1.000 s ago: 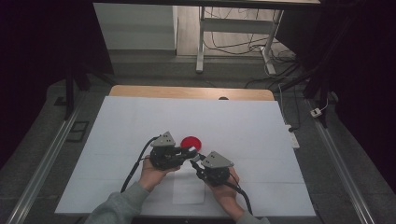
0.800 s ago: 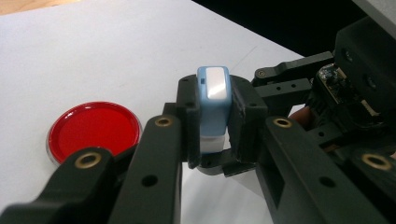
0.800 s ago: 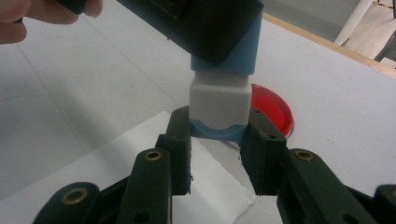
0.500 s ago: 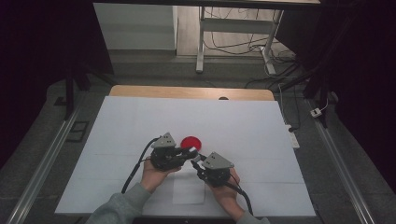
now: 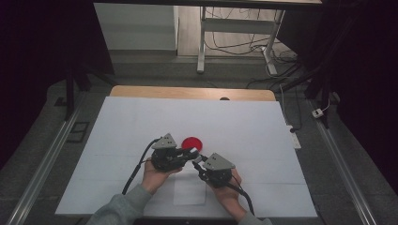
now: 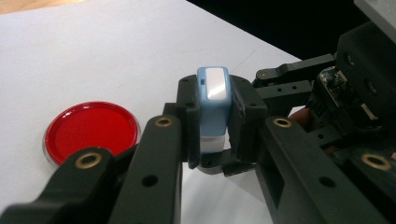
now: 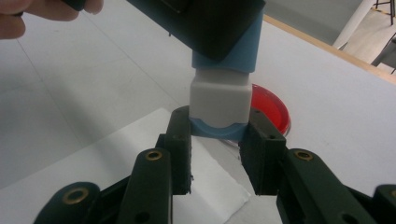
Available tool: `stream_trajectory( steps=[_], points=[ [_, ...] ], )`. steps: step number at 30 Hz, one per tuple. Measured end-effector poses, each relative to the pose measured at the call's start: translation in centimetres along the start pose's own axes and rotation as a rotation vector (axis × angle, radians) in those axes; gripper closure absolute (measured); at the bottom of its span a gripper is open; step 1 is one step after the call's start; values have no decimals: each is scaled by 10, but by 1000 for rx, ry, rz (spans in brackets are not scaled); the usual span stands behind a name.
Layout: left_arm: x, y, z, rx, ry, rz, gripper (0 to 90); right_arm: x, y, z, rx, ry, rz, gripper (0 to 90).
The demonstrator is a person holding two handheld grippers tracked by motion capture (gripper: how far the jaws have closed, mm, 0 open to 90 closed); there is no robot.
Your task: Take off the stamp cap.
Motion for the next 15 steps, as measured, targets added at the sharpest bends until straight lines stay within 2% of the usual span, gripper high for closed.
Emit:
stream_trajectory(
  steps=[6,8,15],
  points=[
    [0,0,0,-1,11,4,758,0,0,0,-4,16,-42,653],
    [-1,0,1,-1,12,3,758,0,0,1,-7,21,-69,653],
    [0,0,1,4,8,5,759,1,1,1,1,10,-22,653]
  ],
)
Point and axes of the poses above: each handheld gripper's, and its own axes: z roughly backward along the jaws, x roughly out of its underside, y roughly to its right, the point moved 6 cm from there along -z, roughly forward along the jaws, and after that the axes turned 1 degree about y, right-handed, at the moved point
